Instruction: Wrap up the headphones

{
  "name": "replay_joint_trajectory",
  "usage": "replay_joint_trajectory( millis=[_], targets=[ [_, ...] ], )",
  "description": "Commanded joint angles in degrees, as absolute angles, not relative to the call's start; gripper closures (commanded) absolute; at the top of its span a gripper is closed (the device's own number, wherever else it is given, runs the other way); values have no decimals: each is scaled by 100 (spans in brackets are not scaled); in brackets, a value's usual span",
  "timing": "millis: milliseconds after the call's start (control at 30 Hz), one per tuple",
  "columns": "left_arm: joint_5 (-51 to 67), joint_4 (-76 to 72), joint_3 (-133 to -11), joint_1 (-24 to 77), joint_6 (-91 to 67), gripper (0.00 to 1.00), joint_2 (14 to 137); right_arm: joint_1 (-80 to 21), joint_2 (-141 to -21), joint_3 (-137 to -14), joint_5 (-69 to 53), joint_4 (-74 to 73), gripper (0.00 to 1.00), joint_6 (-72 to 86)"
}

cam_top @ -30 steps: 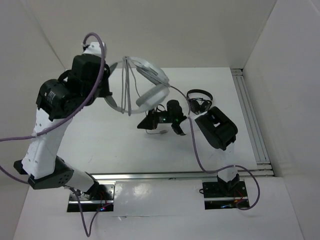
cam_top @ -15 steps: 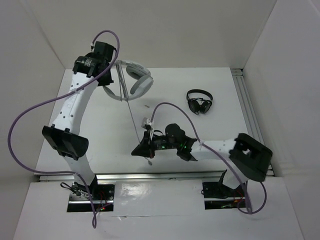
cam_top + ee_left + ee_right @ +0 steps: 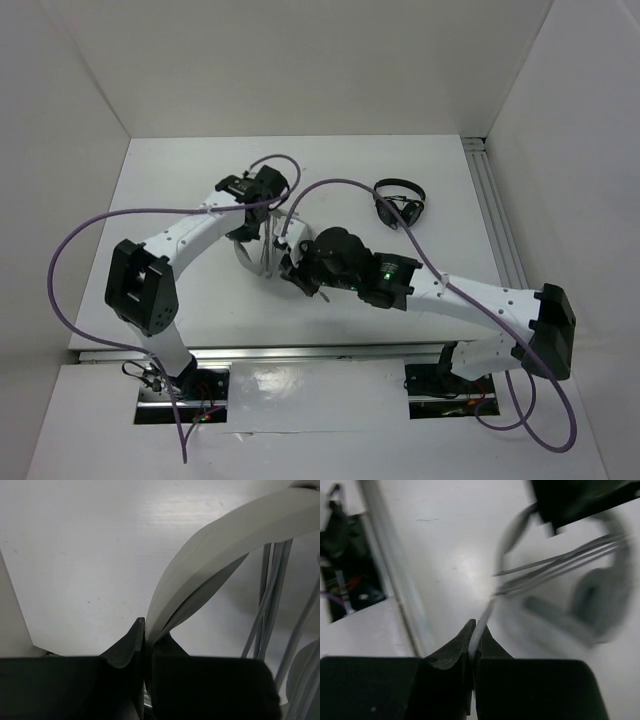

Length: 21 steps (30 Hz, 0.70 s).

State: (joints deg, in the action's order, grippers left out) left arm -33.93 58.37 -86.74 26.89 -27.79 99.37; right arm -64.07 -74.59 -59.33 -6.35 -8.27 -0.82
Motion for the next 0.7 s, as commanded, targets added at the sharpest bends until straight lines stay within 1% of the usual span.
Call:
replay_joint_trajectory(
  millis=[0,33,100,133,200,300,333,400,467,500,533,600,667],
  targets=[
    [-2974,5098,-8168,3014,-2234,100,9255,-6530,-7365,-6792,1788,-2327,100,-913],
    [-2910,5098,-8043,3110,-2232,100,9194,-6530,-7365,-6933,2724,-2399,100,-1079],
    [-2909,5098,-7597,3225,-2145,100,9018,-6530,-7296,-6935,3582,-2225,100,-1300],
    [-2709,5045,-7455,3278,-2145,100,8913,-6530,-7243,-6743,4447,-1719,100,-1457],
    [-2471,4922,-7095,3454,-1996,100,8492,-6530,-7085,-6409,5095,-936,100,-2081],
    [-2092,4747,-6821,3673,-1864,100,7913,-6530,-6970,-5767,5589,532,100,-2793],
    [-2031,4746,-6681,3770,-1863,100,7788,-6461,-6900,-5679,5590,936,100,-2882],
    [-1917,4685,-6619,4086,-1706,100,7551,-6286,-6899,-5555,5538,1185,96,-2883],
    [-1802,4685,-6618,4349,-1705,100,7331,-6127,-6952,-5633,5206,1134,91,-2735],
    [-1802,4772,-6618,4420,-1705,100,7278,-5935,-6952,-5634,5029,1055,93,-2664],
    [-1802,4772,-6618,4482,-1705,100,7182,-5820,-7004,-5721,4853,976,93,-2567],
    [-1802,4912,-6680,4596,-1705,100,7128,-5426,-7005,-5879,4037,669,93,-2226],
    [-1976,5053,-6855,4597,-1705,100,7066,-5195,-7066,-6020,3292,371,90,-2049]
  ],
)
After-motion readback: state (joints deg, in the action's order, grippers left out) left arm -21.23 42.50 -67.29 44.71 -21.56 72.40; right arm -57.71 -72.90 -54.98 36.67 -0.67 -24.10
